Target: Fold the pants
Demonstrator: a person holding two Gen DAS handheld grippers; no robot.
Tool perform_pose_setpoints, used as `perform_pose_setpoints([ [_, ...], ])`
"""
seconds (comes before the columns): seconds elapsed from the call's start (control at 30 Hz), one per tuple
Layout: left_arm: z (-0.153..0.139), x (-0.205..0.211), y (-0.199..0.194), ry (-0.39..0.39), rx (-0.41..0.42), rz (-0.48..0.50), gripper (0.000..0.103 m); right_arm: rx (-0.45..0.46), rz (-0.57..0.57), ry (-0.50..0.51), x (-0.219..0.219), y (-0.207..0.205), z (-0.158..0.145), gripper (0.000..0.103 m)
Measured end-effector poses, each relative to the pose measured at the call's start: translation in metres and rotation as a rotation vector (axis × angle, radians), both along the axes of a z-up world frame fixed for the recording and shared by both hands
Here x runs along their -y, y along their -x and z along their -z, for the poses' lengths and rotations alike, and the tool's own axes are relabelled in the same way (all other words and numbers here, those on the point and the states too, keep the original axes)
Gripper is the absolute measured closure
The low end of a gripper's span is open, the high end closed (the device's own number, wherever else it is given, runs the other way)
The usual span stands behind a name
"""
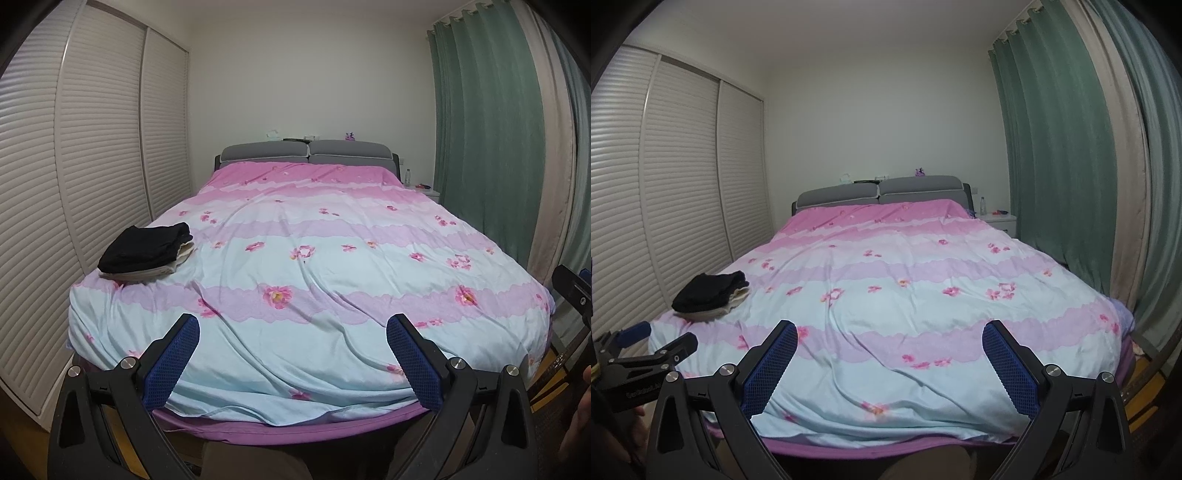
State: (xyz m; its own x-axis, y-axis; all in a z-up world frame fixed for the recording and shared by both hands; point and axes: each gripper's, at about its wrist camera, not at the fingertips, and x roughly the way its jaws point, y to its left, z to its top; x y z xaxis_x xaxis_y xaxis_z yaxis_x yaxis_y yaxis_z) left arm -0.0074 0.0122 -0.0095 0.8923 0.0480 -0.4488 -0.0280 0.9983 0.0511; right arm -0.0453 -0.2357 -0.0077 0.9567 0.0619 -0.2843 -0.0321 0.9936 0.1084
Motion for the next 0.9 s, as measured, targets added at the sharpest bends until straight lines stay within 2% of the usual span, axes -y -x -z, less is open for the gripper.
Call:
perform_pose_setpoints([
  [0.9, 0.0004, 0.0071, 0.0034, -0.016, 0.015, -0.013, 0.000, 0.017, 0.014, 0.003, 0.0007, 0.0029, -0.0038, 0.002],
])
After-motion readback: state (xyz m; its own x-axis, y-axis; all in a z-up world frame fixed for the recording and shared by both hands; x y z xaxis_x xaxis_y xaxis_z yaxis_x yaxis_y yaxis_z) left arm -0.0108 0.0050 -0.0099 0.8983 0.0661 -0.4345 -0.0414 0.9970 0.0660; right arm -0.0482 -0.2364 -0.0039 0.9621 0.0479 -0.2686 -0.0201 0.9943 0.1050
